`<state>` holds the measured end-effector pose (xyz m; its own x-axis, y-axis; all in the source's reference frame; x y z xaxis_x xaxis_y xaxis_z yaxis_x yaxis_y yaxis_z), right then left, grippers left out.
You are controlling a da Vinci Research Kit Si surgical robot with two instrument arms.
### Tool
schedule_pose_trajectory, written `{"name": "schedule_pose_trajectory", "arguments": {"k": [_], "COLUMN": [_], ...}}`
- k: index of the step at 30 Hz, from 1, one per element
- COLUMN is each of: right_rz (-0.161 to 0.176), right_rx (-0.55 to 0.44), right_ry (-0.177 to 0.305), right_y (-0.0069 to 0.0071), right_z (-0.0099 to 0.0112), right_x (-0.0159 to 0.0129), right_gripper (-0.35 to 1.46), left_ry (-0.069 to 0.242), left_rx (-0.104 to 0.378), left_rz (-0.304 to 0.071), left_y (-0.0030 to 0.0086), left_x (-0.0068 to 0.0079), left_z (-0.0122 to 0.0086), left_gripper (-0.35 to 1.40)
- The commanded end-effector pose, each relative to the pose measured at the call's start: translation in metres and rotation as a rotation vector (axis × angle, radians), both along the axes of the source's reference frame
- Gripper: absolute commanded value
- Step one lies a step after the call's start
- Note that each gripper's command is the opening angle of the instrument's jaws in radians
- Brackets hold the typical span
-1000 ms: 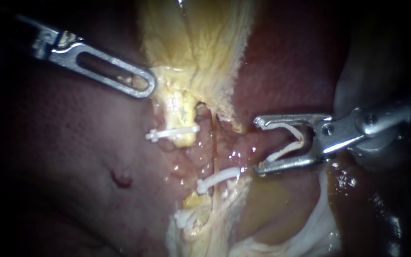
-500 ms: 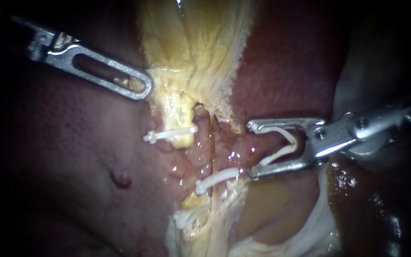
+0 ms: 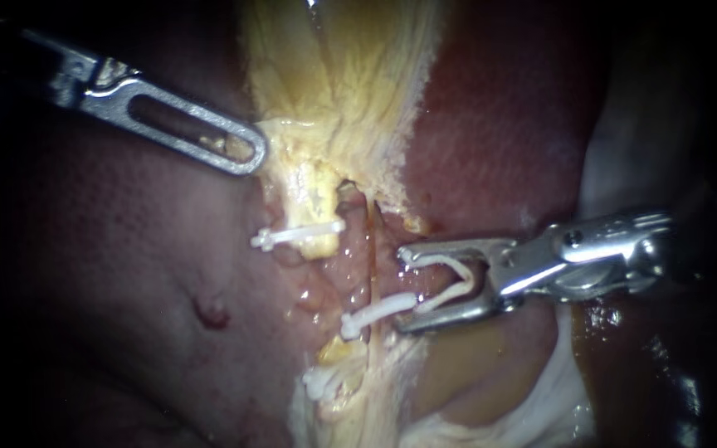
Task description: Clipping second clip right tube
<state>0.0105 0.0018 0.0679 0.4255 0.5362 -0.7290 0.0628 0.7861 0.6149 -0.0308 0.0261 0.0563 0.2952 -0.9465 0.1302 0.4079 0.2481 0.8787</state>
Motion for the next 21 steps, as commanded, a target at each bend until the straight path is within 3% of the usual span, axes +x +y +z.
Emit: {"name": "schedule_pose_trajectory", "arguments": {"k": [1, 12, 21], "right_rz": [-0.003, -0.004, -0.004], "right_rx": [0.005, 0.042, 0.116], "right_ry": [0.000, 0.015, 0.076], "right_y": [-0.0001, -0.0004, -0.0008], "right_z": [0.0003, 0.0023, 0.0030], "right_x": [0.0002, 0.0023, 0.0041], "right_gripper": [0.50, 0.50, 0.50], "left_ry": [0.000, 0.000, -0.001], "left_rx": [0.000, 0.000, 0.000], "left_rz": [0.000, 0.001, 0.001], "left_y": [0.0000, 0.0000, 0.0001], "left_x": [0.0000, 0.0001, 0.0002], "left_z": [0.0000, 0.0001, 0.0003], "left_gripper": [-0.35, -0.35, -0.35]}}
